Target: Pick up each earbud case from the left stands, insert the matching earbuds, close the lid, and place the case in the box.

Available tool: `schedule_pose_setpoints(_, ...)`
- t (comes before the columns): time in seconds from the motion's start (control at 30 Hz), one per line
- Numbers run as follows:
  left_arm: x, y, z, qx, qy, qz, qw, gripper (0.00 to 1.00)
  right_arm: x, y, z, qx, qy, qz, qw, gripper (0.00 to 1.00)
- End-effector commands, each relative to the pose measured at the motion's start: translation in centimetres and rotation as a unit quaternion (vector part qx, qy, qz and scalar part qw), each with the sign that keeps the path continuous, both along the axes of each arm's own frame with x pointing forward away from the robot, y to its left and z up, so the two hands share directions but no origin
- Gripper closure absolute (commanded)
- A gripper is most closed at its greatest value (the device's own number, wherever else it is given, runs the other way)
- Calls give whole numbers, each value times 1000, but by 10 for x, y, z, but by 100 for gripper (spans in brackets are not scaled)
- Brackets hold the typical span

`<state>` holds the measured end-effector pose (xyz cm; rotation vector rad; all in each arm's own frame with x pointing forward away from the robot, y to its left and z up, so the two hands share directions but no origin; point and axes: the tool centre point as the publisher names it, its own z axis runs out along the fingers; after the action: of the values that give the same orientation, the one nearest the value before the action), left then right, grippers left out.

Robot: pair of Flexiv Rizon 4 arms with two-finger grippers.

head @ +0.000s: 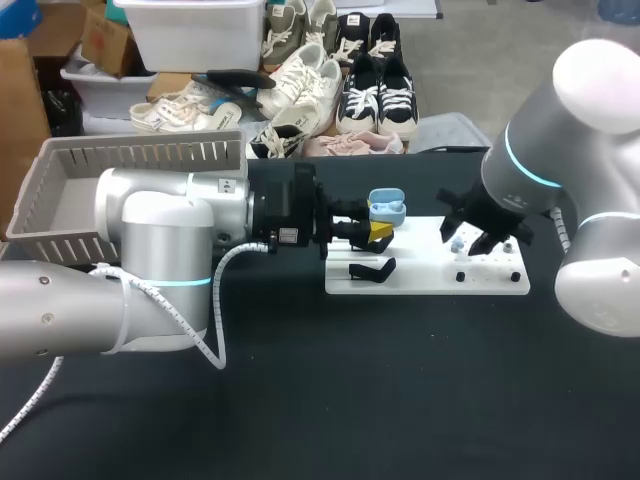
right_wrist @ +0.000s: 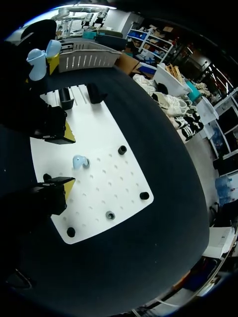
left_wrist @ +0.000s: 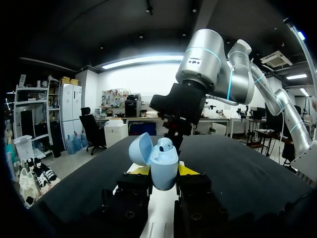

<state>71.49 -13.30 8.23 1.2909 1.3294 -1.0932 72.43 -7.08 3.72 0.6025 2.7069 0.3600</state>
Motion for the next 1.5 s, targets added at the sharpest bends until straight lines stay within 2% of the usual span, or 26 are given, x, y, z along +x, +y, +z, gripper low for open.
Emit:
schedule_pose_setpoints(0.03,1,0,-1,-2,-1,0,1000,100,1,2,-6,-7,-26,-11,1000,60)
schedule_pose_setpoints(0.63,1,0,-1,-2,-1,0,1000,100,4,1,-10,-1,-25,-28,999,60)
schedule_pose_setpoints(0.8,1,0,-1,-2,-1,0,1000,100,6,0,-10,-2,-24,-29,999,63)
schedule_pose_setpoints(0.93,1,0,-1,-2,-1,0,1000,100,8,0,-10,1,-23,-29,999,69)
schedule_pose_setpoints(1.5,1,0,-1,-2,-1,0,1000,100,10,0,-15,0,-16,-29,999,71)
